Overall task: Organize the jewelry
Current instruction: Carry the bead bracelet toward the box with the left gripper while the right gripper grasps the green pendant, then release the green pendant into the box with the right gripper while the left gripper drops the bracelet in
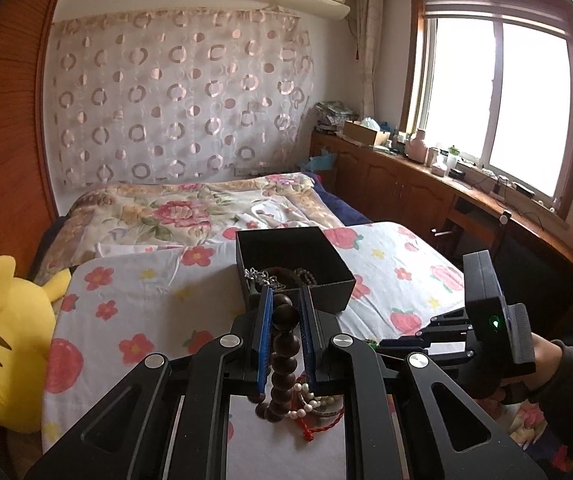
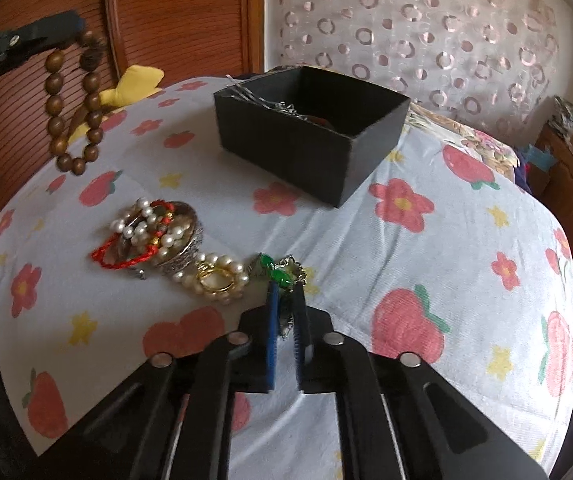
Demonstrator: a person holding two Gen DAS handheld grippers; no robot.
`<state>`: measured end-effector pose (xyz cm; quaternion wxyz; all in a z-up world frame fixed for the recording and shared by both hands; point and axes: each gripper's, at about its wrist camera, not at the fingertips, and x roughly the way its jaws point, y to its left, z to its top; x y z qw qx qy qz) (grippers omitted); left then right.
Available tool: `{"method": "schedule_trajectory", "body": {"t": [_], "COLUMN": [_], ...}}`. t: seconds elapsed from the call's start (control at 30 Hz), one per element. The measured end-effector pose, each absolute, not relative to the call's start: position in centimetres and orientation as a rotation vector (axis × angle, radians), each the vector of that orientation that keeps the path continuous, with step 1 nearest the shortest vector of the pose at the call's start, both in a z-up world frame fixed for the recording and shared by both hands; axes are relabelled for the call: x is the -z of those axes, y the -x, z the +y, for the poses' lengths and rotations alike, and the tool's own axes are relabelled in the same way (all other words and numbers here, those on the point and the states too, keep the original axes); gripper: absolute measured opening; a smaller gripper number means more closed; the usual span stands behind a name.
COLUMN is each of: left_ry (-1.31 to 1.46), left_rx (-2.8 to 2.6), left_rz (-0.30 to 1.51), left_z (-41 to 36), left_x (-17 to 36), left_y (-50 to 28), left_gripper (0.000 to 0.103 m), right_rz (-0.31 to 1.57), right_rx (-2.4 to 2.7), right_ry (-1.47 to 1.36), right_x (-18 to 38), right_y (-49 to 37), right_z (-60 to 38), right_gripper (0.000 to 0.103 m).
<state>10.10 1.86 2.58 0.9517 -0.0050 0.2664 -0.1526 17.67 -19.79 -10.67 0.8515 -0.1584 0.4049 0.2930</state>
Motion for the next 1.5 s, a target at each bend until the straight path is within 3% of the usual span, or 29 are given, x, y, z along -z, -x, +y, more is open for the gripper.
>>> {"method": "schedule_trajectory", "body": {"t": [1.07,1.5], "left_ry": [-0.044,-0.062], "left_rx": [0.268,0.242], "left_rz": [0.481,0.522], "left_z": [0.7,0.1], "left_x": [-6.3,-6.2], "left_y": [-14.3,-17.7], "left_gripper": [0.012,0.012], "right_rz": [0.595,0.687], "right_rx": [-0.582,-0.544], "right_ry": [0.315,0.249], "right_x": [-1.1,1.2], "right_y": [-21.2,-27.2], "right_z": [-18.7,-17.0], "right_gripper": [0.007,0.007]}}
